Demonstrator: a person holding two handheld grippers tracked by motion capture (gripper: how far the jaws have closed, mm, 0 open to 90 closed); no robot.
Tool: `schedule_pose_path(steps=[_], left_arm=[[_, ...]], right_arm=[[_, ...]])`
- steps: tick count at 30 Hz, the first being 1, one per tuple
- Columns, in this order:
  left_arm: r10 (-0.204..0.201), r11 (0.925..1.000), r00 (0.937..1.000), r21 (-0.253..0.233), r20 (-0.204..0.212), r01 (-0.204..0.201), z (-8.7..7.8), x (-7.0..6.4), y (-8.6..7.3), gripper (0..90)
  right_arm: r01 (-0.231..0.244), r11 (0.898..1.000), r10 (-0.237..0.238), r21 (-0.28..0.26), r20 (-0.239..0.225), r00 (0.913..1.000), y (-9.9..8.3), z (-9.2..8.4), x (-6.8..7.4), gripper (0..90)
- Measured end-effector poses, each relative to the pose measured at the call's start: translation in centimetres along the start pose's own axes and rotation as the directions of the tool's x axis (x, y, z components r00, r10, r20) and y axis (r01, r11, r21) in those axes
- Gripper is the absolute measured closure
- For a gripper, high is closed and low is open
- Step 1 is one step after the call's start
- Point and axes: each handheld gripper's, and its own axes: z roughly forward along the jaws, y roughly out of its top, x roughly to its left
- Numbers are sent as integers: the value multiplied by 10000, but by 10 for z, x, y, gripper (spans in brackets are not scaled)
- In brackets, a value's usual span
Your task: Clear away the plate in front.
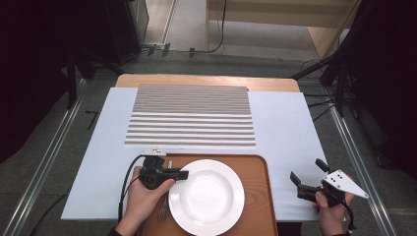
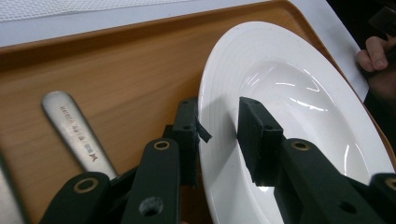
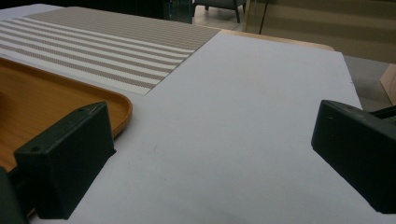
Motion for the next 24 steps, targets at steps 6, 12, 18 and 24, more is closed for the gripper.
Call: schedule_pose_path(steps=[6, 12, 18, 24], left_arm=[[395, 9989, 9968, -218, -692, -411, -3, -4, 0, 517], [570, 9945, 9968, -843, -563, -616, -12, -4, -1, 398], [806, 9809, 9960, -1744, -397, -863, -25, -3, -2, 265], [1278, 9529, 9871, -2641, -965, -1491, -38, -4, -6, 130]], right_arm=[[-14, 10000, 14, -22, -10, 10000, 0, 0, 0, 0], [-37, 10000, 37, -16, -9, 10000, 0, 0, 0, 0], [-31, 10000, 31, -12, -7, 10000, 0, 0, 0, 0], [-27, 10000, 27, -18, -16, 10000, 0, 0, 0, 0]])
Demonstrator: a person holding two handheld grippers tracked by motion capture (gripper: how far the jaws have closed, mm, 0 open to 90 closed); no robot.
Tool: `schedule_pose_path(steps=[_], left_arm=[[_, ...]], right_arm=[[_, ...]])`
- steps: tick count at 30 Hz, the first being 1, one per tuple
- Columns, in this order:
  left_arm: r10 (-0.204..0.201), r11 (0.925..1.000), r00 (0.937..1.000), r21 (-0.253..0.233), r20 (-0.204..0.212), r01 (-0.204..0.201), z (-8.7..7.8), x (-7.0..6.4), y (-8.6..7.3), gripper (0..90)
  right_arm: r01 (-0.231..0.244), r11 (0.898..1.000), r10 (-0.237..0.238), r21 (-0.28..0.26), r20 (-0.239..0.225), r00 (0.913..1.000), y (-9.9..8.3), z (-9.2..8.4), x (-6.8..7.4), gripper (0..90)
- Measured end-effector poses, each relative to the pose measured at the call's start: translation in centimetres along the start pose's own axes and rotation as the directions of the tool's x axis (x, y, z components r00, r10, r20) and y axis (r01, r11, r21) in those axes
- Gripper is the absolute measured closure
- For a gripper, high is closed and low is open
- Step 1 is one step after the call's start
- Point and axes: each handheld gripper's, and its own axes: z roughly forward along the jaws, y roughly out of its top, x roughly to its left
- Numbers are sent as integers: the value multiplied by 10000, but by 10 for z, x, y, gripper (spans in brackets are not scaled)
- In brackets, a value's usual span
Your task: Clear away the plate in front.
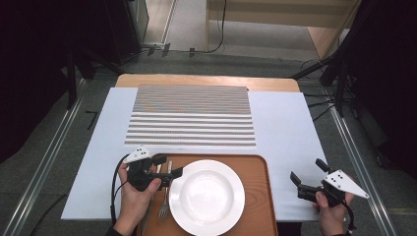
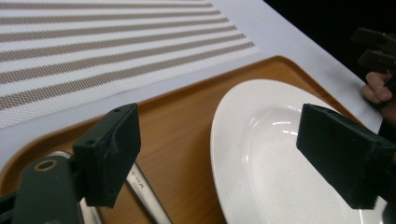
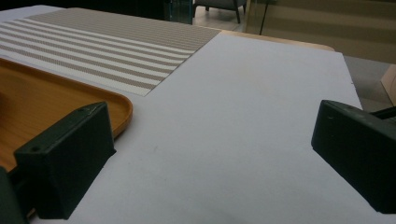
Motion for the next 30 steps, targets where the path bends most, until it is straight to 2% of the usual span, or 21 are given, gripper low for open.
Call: schedule_pose_path(steps=[3, 4, 5, 8, 14, 30], left_arm=[[193, 9990, 9993, -401, -311, -205, -6, 1, -1, 86], [269, 9979, 9970, -575, -732, -311, -8, 0, -1, 0], [329, 9965, 9930, -723, -1133, -413, -11, -1, -1, 0], [503, 9947, 9886, -821, -1417, -624, -16, 0, -2, 0], [646, 9898, 9916, -1192, -1123, -779, -27, 8, -4, 0], [681, 9842, 9907, -1546, -1181, -861, -54, 31, -14, 0]], right_arm=[[-2, 10000, 2, 1, 1, 10000, 0, 0, 0, 0], [-5, 10000, 5, 0, 1, 10000, 0, 0, 0, 0], [-4, 10000, 4, 2, 2, 10000, 0, 0, 0, 0], [2, 10000, -2, -4, 2, 10000, 0, 0, 0, 0], [5, 10000, -5, 1, 1, 10000, 0, 0, 0, 0], [12, 10000, -12, 9, 8, 10000, 0, 0, 0, 0]])
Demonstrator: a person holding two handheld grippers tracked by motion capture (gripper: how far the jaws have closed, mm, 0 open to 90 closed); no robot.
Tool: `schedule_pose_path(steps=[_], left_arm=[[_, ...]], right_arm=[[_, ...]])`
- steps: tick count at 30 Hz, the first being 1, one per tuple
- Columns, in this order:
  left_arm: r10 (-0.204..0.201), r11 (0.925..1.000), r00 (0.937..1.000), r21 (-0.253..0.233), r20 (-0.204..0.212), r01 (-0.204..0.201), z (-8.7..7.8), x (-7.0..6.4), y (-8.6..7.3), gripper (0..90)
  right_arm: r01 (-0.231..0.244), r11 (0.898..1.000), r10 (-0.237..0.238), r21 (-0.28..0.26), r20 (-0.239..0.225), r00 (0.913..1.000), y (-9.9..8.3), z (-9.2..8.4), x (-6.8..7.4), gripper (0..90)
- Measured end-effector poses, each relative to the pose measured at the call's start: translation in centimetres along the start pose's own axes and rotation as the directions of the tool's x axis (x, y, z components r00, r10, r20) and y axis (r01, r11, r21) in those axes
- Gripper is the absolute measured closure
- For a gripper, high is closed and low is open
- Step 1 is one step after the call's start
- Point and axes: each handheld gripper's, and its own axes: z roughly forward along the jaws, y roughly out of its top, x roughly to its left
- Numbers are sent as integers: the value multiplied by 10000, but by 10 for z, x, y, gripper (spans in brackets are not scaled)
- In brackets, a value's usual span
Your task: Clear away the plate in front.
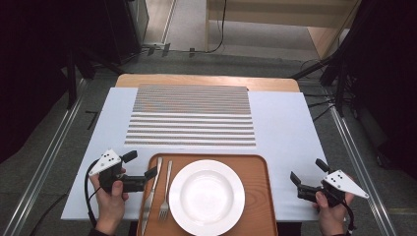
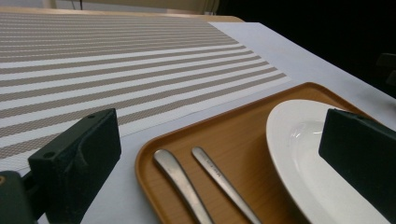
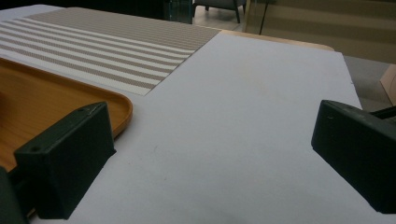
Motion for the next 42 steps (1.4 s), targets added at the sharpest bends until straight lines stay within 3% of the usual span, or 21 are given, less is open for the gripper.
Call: schedule_pose_path(steps=[17, 29, 34, 42], left_arm=[[-205, 9995, 9985, -263, -509, 192, -25, 26, -11, 0], [-289, 9989, 9978, -381, -600, 266, -43, 40, -19, 0], [-261, 9994, 9968, -228, -753, 244, -51, 47, -26, 0], [-558, 9980, 9934, -365, -1004, 524, -63, 59, -31, 0]], right_arm=[[-3, 10000, 3, 13, 20, 10000, 0, 0, 0, 0], [-30, 10000, 30, -12, -12, 10000, 0, 0, 0, 0], [-55, 10000, 55, -39, 0, 10000, 0, -1, 0, 0], [-76, 9999, 76, -66, 9, 10000, 0, -1, 0, 0]])
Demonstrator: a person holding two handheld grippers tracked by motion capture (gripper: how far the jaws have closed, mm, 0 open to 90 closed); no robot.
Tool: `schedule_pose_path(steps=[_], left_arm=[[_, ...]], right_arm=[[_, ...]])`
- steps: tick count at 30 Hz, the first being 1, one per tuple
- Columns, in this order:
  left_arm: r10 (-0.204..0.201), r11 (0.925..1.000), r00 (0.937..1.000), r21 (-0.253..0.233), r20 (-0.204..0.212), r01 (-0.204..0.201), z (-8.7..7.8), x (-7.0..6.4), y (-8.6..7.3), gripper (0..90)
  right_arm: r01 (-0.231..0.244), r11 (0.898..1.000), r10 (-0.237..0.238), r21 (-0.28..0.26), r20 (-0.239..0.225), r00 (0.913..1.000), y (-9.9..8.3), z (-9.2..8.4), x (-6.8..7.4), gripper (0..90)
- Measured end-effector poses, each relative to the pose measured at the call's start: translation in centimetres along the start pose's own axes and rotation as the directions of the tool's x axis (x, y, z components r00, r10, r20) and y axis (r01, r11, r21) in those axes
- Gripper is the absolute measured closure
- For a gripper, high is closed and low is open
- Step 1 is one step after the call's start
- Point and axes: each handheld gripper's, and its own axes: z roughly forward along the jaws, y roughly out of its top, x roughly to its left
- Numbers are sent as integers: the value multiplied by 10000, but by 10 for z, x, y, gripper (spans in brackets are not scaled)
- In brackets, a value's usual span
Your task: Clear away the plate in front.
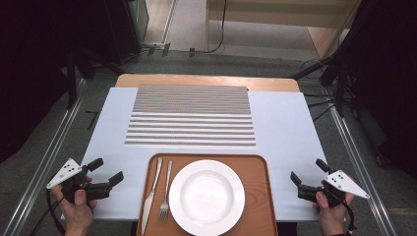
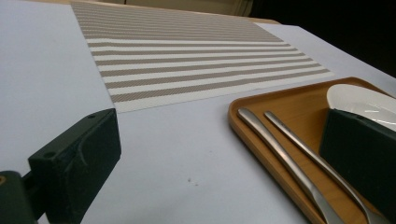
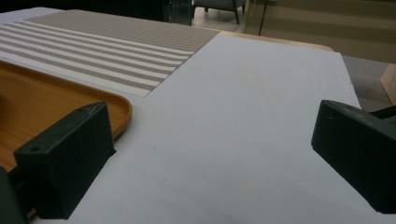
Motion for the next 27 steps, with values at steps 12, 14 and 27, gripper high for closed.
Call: schedule_pose_path(steps=[12, 14, 27], left_arm=[[-150, 9998, 9998, -146, 99, 151, -6, 7, -7, 0], [-179, 9997, 9998, -137, 99, 180, -6, 7, -9, 0], [-202, 9996, 9998, -188, 62, 203, -5, 8, -10, 0]], right_arm=[[-80, 10000, 80, -28, 36, 10000, 0, 0, -1, 0], [-100, 9999, 100, -30, 12, 9999, 0, 0, -1, 0], [-147, 9999, 147, -1, 54, 9999, 0, 1, -1, 0]])
